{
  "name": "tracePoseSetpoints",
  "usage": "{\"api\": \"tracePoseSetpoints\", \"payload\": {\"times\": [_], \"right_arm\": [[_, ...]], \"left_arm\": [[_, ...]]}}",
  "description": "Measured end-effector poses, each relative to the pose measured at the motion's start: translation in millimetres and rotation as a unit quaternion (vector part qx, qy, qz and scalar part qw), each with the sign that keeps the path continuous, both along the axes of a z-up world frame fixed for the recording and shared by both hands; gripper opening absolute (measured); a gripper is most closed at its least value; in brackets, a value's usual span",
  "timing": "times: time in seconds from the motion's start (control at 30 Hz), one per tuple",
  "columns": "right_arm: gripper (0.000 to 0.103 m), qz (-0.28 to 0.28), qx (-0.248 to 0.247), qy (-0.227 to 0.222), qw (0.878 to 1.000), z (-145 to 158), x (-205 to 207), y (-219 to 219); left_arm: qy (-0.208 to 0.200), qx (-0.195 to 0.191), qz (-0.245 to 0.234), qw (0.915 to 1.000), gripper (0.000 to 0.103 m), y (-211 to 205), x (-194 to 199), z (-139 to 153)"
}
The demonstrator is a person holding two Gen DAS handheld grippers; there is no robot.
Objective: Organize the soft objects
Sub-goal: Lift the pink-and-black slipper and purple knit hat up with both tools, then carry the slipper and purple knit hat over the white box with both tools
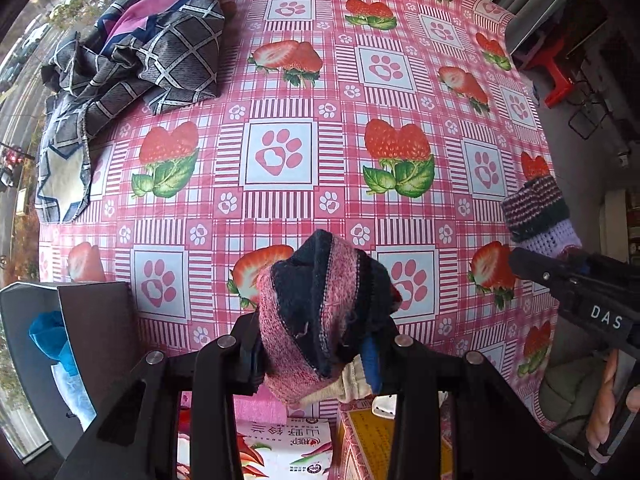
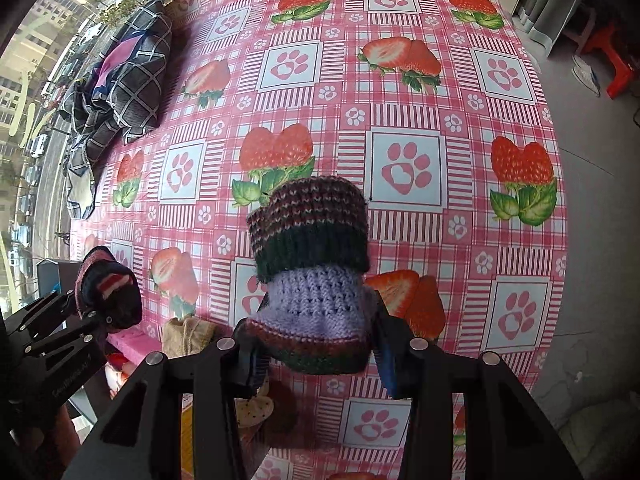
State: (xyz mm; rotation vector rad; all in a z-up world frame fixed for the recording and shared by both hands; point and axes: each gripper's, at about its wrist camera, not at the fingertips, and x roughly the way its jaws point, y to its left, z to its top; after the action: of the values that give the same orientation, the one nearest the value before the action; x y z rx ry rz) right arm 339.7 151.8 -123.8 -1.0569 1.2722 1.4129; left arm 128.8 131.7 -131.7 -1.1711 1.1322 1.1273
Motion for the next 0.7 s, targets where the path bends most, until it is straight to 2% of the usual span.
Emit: {"api": "tracePoseSetpoints", "payload": {"times": [0.33, 0.7], "right_arm": [[0.045, -0.004, 0.015, 0.002, 1.000, 34.0, -22.9, -40.3], [0.045, -0.006, 0.032, 0.010, 0.999, 73.8, -54.1, -80.9]], "left_arm": [[-0.023, 0.028, -0.002, 0.9993, 0.041, -38.5, -16.3, 34.8], [-0.043, 0.041, 0.005, 0.9982, 0.041, -88.5, -62.1, 70.1]]}}
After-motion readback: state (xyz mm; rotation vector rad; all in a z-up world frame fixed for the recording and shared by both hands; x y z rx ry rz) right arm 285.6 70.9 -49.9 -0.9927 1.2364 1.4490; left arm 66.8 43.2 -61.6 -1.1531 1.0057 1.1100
